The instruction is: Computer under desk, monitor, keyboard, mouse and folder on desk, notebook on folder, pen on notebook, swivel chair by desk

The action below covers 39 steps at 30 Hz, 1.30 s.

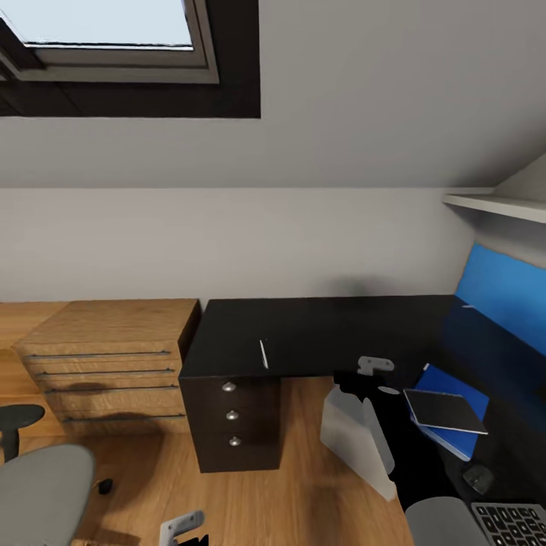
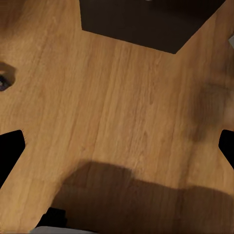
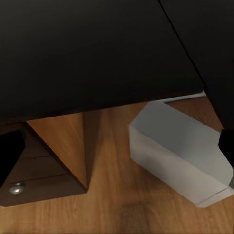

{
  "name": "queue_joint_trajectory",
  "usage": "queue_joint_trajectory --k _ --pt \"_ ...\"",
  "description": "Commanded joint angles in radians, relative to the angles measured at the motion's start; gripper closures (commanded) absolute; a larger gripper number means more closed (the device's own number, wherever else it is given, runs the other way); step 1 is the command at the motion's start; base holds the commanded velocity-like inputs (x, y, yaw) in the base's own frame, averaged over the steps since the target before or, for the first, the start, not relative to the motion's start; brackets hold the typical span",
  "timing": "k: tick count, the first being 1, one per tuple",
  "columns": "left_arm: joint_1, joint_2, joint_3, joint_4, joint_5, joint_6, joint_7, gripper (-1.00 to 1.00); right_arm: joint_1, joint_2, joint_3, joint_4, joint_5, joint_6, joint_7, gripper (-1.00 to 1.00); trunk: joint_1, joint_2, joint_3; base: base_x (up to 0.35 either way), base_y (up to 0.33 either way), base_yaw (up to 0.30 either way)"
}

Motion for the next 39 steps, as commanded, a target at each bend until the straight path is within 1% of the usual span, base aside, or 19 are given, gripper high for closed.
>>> queue_joint_trajectory --k 1,9,24,32,35,39 --pt "0.0 -0.001 0.001 -0.002 0.01 0.005 0.005 -1.0 -0.001 0.0 -0.001 -0.001 -0.008 0.004 -0.006 -1.0 0.0 -0.001 -0.003 0.0 0.0 0.117" --pt "0.0 -0.001 0.001 -0.002 0.009 0.005 0.007 -1.0 -0.001 0.0 -0.001 -0.002 -0.008 0.004 -0.006 -1.0 0.0 -0.001 -0.014 0.0 0.0 0.073" --pt "0.0 -0.001 0.001 -0.002 0.009 0.004 0.007 -1.0 -0.001 0.0 -0.002 -0.002 -0.008 -0.001 -0.006 -1.0 0.0 -0.001 -0.037 0.0 0.0 0.004" --pt "0.0 -0.001 0.001 -0.002 0.009 0.004 0.007 -1.0 -0.001 0.0 -0.002 -0.002 -0.008 -0.003 -0.005 -1.0 0.0 -0.001 -0.039 0.0 0.0 0.0" --pt "0.0 -0.001 0.001 -0.003 0.009 0.005 0.009 -1.0 -0.001 0.001 -0.002 -0.002 -0.008 -0.004 -0.005 -1.0 0.0 -0.001 -0.039 0.0 0.0 0.152" --pt "0.0 -0.001 0.001 -0.002 0.009 0.004 0.009 -1.0 -0.001 0.019 -0.003 -0.002 -0.007 -0.004 -0.006 -1.0 0.0 -0.001 -0.039 0.0 0.0 0.251"
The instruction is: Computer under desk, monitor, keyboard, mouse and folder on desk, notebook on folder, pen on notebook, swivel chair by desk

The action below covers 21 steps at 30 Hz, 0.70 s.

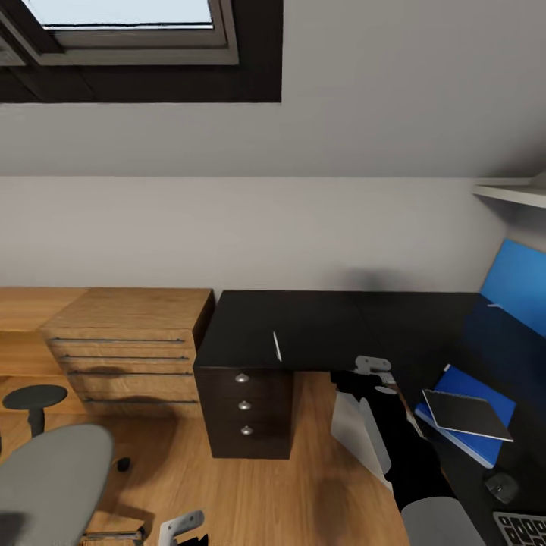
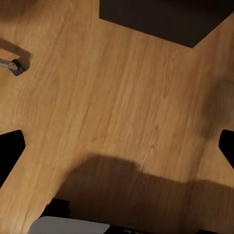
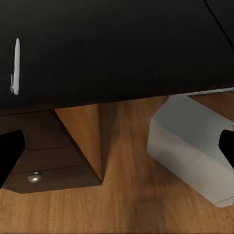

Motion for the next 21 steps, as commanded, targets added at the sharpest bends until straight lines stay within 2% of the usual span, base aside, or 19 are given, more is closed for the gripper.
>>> queue_joint_trajectory --k 1,15,21 --pt "-0.001 -0.001 0.001 -0.002 0.01 0.005 0.004 -1.0 0.0 0.002 -0.001 -0.002 -0.008 0.004 -0.006 -1.0 0.0 -0.001 -0.001 0.0 0.0 0.266" --pt "-0.001 -0.001 0.0 -0.002 0.01 0.004 0.002 -1.0 0.0 0.006 -0.002 -0.002 -0.004 0.001 -0.006 -1.0 0.0 -0.001 -0.001 0.003 0.0 0.275" --pt "-0.001 -0.001 0.0 -0.002 0.01 0.002 0.002 -1.0 0.0 0.006 -0.002 -0.001 -0.003 0.001 -0.005 -1.0 0.0 -0.001 -0.001 0.145 0.0 0.277"
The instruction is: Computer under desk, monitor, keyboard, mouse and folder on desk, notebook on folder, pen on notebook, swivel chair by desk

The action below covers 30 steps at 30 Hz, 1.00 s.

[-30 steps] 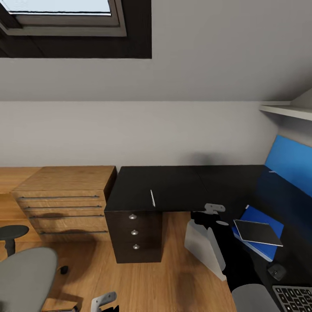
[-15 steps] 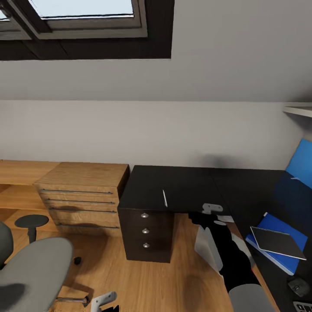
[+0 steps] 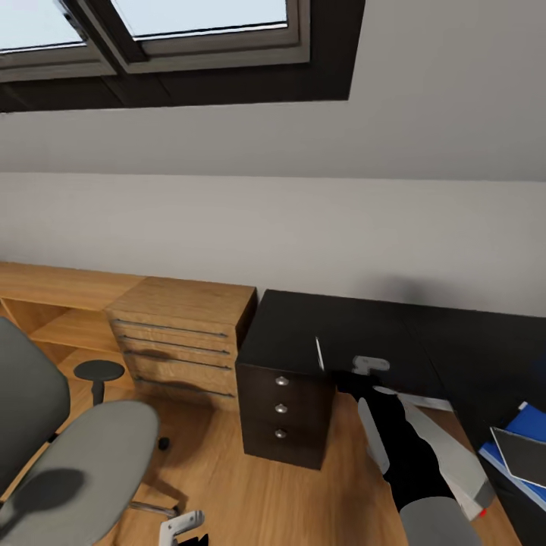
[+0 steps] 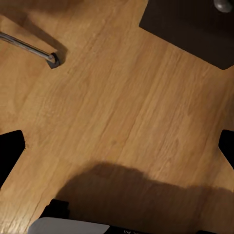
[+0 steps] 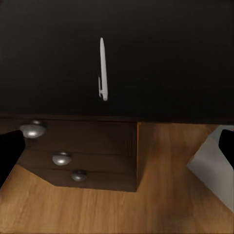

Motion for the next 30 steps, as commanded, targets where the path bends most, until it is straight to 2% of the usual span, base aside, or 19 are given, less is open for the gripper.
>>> queue_joint_trajectory --k 1,7,10,13,16,18,20,21,25,30 --pt "-0.001 -0.001 0.001 -0.002 0.011 0.005 0.004 -1.0 0.0 0.0 -0.001 -0.001 -0.007 0.004 -0.005 -1.0 0.001 -0.001 -0.001 0.242 0.0 0.277" --pt "-0.001 -0.001 0.0 -0.002 0.009 -0.023 0.004 -1.0 0.0 0.0 0.0 0.0 -0.006 0.004 -0.005 -1.0 0.001 -0.001 -0.001 0.294 0.0 0.259" --pt "-0.001 -0.001 0.0 -0.002 0.008 -0.063 0.004 -1.0 0.0 0.0 0.025 0.0 -0.004 0.003 -0.004 -1.0 0.001 -0.001 -0.001 0.322 0.0 0.087" --pt "-0.001 -0.001 0.0 -0.004 0.008 -0.075 0.004 -1.0 0.001 -0.002 0.041 0.005 -0.004 0.001 -0.004 -1.0 0.001 -0.001 -0.001 0.324 0.0 0.029" --pt "-0.002 -0.001 -0.001 -0.022 0.009 -0.102 0.002 -1.0 0.006 -0.004 0.048 0.026 -0.003 -0.032 -0.003 -1.0 0.001 -0.001 -0.001 0.229 0.0 0.004" --pt "0.0 -0.001 -0.002 -0.066 0.01 -0.135 0.001 -1.0 0.007 -0.004 0.06 0.04 0.0 -0.047 -0.003 -1.0 0.001 -0.001 -0.001 0.069 0.0 0.001" --pt "0.007 -0.001 -0.002 -0.091 0.01 -0.139 0.001 -1.0 0.007 -0.005 0.079 0.042 0.002 -0.05 -0.003 -1.0 0.001 -0.001 -0.001 0.027 0.0 0.0" --pt "0.032 -0.001 -0.002 -0.138 0.01 -0.142 0.0 -1.0 0.008 -0.005 0.109 0.043 0.001 -0.053 -0.003 -1.0 0.001 -0.001 -0.001 0.005 0.0 0.0" --pt "0.041 -0.001 -0.002 -0.154 0.011 -0.142 0.001 -1.0 0.009 -0.003 0.118 0.044 0.0 -0.055 -0.006 -1.0 0.001 -0.001 -0.001 0.017 0.0 0.0" --pt "0.042 -0.001 -0.002 -0.154 0.011 -0.141 0.002 -1.0 0.009 -0.004 0.119 0.042 0.0 -0.055 -0.008 -1.0 0.001 -0.001 -0.001 0.252 0.0 0.0"
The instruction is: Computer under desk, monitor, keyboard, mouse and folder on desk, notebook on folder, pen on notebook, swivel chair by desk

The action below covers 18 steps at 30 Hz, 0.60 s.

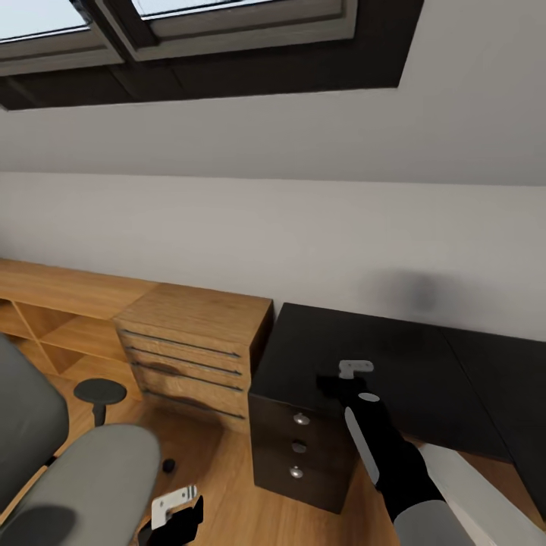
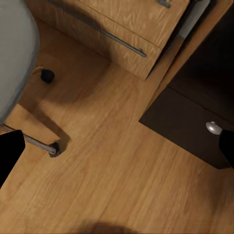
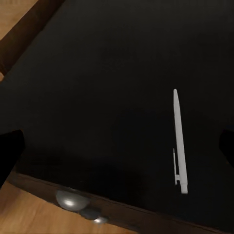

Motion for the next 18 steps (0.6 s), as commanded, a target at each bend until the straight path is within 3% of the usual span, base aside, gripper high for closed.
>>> queue_joint_trajectory --k 1,12,18 --pt "0.0 0.0 0.001 -0.002 0.01 0.005 0.003 -1.0 -0.001 0.0 0.002 -0.001 -0.007 0.005 -0.008 -1.0 0.001 -0.001 -0.001 0.312 0.0 0.0" --pt "0.0 0.0 0.001 -0.002 0.008 0.012 0.004 -1.0 -0.001 -0.001 0.001 -0.001 -0.005 -0.022 -0.011 -1.0 0.001 -0.001 -0.002 0.317 0.0 0.0" --pt "0.0 0.0 0.001 -0.002 0.01 0.012 0.004 -1.0 -0.001 -0.003 0.001 -0.001 -0.004 -0.034 -0.012 -1.0 0.001 -0.001 -0.002 0.219 0.0 0.0"
